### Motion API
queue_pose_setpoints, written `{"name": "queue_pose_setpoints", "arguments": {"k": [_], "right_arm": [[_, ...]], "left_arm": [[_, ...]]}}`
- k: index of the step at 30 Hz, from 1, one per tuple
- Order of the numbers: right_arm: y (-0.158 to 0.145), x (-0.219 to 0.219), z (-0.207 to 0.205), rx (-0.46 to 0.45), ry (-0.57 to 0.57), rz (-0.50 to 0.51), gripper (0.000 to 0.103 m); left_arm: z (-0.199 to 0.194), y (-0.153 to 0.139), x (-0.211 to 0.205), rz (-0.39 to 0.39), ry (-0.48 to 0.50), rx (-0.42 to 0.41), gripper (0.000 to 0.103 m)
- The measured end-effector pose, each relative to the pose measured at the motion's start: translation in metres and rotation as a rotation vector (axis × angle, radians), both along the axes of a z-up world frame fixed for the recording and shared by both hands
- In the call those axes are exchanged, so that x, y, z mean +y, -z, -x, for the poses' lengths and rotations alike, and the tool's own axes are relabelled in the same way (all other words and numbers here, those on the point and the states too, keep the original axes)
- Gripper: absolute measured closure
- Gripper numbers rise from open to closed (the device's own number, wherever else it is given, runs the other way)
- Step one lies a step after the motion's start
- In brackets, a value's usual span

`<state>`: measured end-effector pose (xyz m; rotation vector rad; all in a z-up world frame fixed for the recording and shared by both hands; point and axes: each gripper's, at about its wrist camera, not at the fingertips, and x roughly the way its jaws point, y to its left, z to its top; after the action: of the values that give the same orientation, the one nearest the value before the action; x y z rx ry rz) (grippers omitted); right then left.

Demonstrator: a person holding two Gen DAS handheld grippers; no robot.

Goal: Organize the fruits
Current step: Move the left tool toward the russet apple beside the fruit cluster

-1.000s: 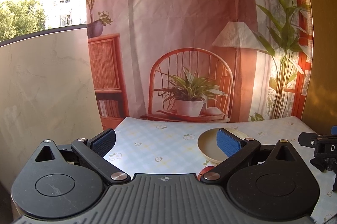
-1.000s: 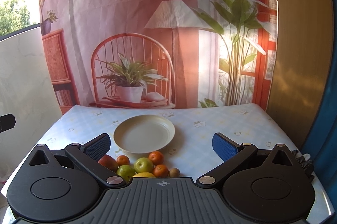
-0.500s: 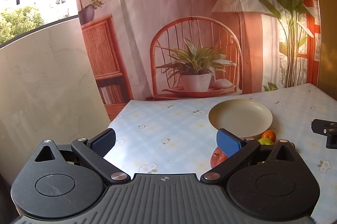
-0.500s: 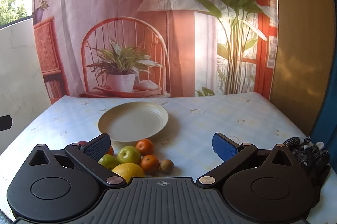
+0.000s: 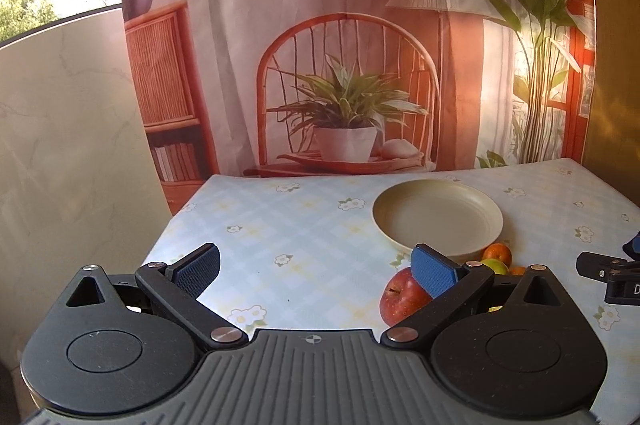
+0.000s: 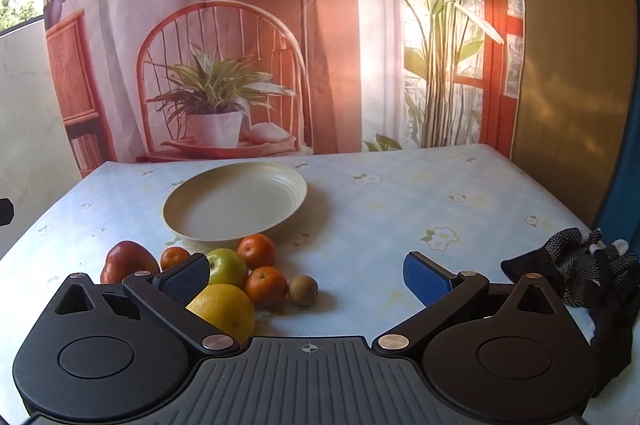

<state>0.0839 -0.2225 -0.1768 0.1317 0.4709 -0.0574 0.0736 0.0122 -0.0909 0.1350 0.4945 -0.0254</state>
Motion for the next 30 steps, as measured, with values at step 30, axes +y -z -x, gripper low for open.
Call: {"name": "queue_pose_setpoints", "arguments": {"k": [30], "right_arm": [[0.006, 0.011, -0.015, 0.098, -0.141, 0.045, 0.001]], "left_arm": [[-0.019, 0.007, 0.008, 0.066, -0.025, -0.006, 0.003]]}}
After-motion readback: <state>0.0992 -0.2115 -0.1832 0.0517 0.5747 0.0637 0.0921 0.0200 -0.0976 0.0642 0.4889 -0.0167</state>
